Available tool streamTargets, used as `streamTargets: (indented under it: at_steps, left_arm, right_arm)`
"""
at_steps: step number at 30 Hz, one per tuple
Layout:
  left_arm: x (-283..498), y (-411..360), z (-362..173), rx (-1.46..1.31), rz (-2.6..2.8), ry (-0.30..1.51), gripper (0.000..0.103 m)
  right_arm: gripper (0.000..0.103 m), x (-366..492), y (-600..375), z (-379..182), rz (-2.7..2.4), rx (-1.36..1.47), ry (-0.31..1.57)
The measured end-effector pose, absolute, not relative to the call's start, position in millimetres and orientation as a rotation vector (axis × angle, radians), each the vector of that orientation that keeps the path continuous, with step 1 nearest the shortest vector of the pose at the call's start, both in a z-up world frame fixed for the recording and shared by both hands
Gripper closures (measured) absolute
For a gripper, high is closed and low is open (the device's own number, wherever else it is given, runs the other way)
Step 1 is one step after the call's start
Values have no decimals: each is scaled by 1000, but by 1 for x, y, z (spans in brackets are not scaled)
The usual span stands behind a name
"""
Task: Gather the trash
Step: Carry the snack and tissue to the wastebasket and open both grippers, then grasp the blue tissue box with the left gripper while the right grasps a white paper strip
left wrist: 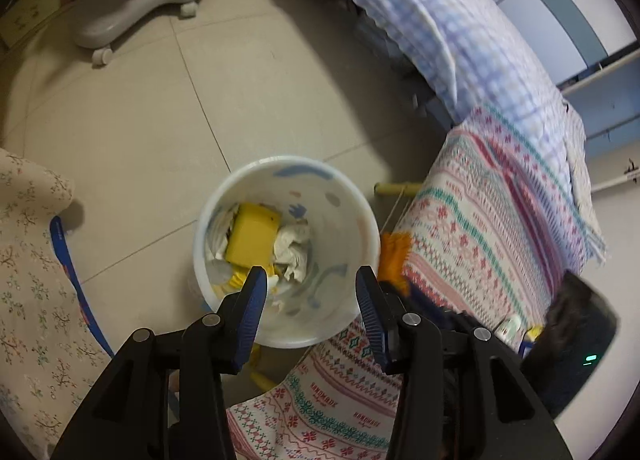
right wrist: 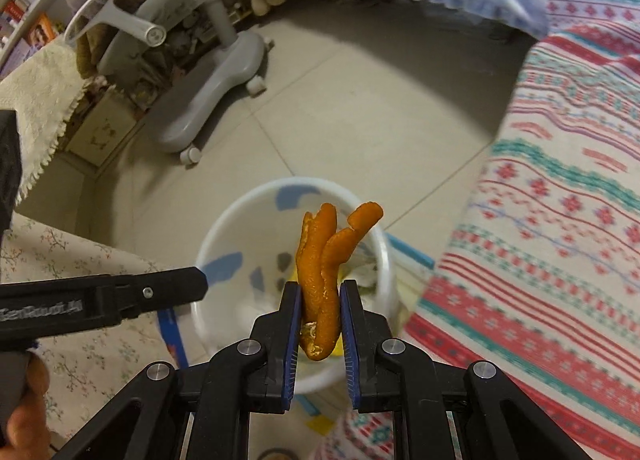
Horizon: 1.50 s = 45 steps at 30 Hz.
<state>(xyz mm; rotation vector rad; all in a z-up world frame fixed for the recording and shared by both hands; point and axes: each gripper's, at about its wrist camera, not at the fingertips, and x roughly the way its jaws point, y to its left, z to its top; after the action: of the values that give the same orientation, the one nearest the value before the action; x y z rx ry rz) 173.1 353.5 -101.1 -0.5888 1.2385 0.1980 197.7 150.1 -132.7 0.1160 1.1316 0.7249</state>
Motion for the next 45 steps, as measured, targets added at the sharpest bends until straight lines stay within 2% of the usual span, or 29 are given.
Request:
streamTargets:
  at_steps: [5,6,7,8,9,10,20,26,32,36,39,45]
  left_arm:
    - [171,361,-98,-613,223,1218,54]
    - [171,362,-98,-619,222,1221,54]
    - [172,362,-99,-624,220,1221,54]
    - [172,362,-99,-624,220,1220,54]
    - [172,362,-98,-621,221,1219,54]
    - [173,360,-98,-619,219,1218,54]
    - [184,313,-93,-568,141,1225,54]
    - [193,242,-90,-457,30,1241,54]
    - [193,151,-88,-325,-130,1247,54]
    - [192,92,-90,-238,-219,1254,54]
    - [190,52,-96,-192,-274,1267,54]
    - [186,-19,-107,-122,-353,1287,54]
  right_arm:
    - [83,198,174,-143,748,67,1148]
    - [80,198,177,-144,753,58,1151]
    - [74,198,180,-146,755,51,1156]
    - [58,199,182,-147,748,48,1159]
    - [48,199,182,-147,738,55,1151]
    - [46,200,181,-145,734,62,1141]
    - [46,198,133,-136,672,85,1141]
    - [46,195,67,-116,584,127,1131]
    - [45,192,-39,-75,447,156,1074]
    - [36,182,-130,-55,315,240,996]
    - [36,176,-200,-56,193,353,976]
    - [36,164,-286,-82,-39,308,1014]
